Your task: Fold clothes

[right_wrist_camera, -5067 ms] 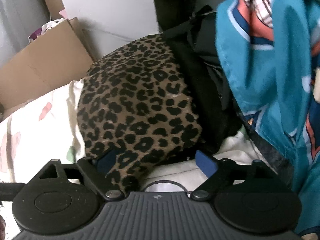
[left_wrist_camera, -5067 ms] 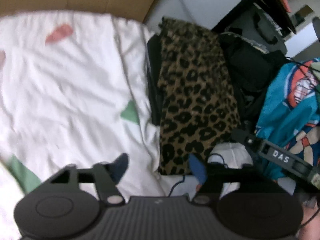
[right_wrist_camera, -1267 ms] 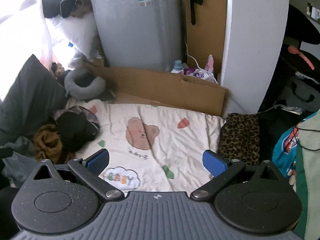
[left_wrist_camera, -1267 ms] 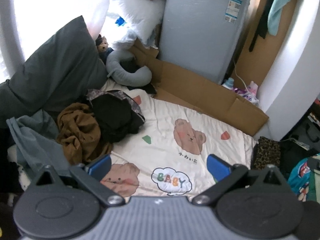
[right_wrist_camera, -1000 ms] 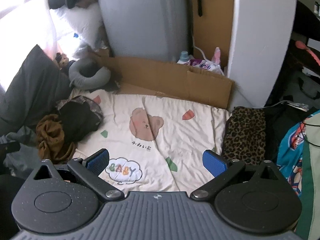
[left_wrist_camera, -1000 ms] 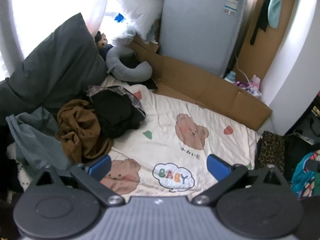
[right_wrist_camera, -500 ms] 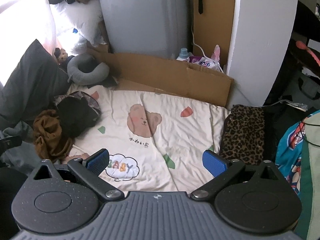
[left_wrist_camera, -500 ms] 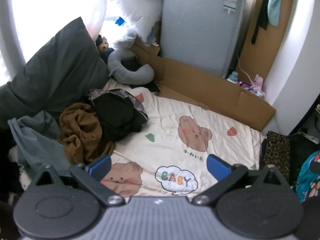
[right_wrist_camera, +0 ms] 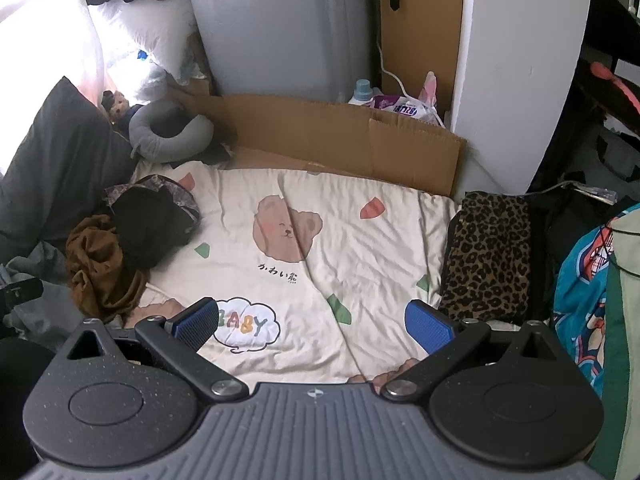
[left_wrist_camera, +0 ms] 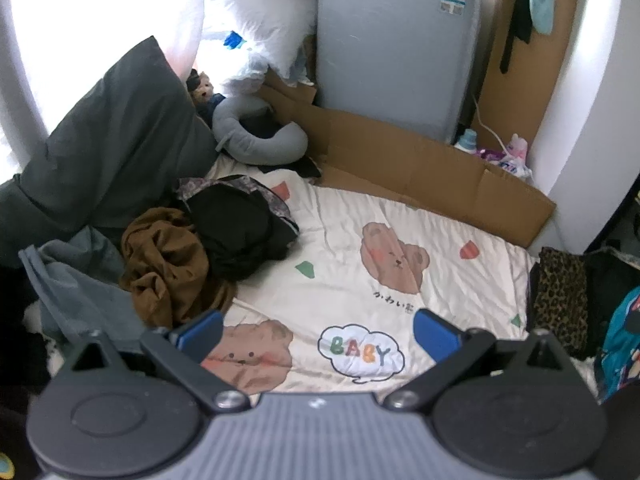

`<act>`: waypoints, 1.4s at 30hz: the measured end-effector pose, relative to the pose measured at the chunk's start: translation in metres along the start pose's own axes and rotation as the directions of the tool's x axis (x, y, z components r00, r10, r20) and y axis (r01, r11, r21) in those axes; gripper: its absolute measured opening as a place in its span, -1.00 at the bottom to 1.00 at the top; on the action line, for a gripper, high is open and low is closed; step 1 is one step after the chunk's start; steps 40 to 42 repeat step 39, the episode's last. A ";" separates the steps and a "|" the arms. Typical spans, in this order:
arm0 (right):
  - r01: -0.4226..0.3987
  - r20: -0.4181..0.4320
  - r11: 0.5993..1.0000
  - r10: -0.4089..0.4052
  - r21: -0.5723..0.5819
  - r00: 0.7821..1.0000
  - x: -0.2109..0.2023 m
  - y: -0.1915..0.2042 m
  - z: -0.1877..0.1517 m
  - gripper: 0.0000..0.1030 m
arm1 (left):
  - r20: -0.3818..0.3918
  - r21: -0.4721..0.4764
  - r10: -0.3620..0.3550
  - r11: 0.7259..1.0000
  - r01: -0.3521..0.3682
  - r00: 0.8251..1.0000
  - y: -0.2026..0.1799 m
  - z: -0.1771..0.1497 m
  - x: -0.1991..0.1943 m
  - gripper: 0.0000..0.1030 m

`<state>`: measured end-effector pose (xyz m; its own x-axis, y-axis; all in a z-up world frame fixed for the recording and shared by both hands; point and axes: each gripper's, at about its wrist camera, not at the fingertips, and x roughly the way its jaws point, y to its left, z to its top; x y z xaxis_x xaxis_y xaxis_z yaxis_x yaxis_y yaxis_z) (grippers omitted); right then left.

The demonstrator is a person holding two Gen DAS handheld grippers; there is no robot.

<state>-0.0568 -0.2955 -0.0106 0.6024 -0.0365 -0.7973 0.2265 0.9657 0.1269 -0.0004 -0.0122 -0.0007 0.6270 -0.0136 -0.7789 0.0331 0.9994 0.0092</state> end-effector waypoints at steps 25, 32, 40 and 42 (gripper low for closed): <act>0.015 -0.001 1.000 -0.015 0.009 1.000 0.001 -0.004 0.001 0.99 | 0.004 0.001 -0.014 1.000 0.014 1.000 0.002 -0.001 0.001 0.91; 0.023 0.000 1.000 -0.023 0.007 1.000 0.001 -0.006 0.001 0.99 | -0.002 0.001 -0.016 1.000 0.016 1.000 0.002 -0.001 0.002 0.92; 0.024 -0.001 1.000 -0.024 0.012 1.000 0.003 -0.008 0.001 0.99 | -0.017 0.012 -0.005 1.000 0.006 1.000 0.001 0.000 0.004 0.93; 0.024 -0.001 1.000 -0.024 0.012 1.000 0.003 -0.008 0.001 0.99 | -0.017 0.012 -0.005 1.000 0.006 1.000 0.001 0.000 0.004 0.93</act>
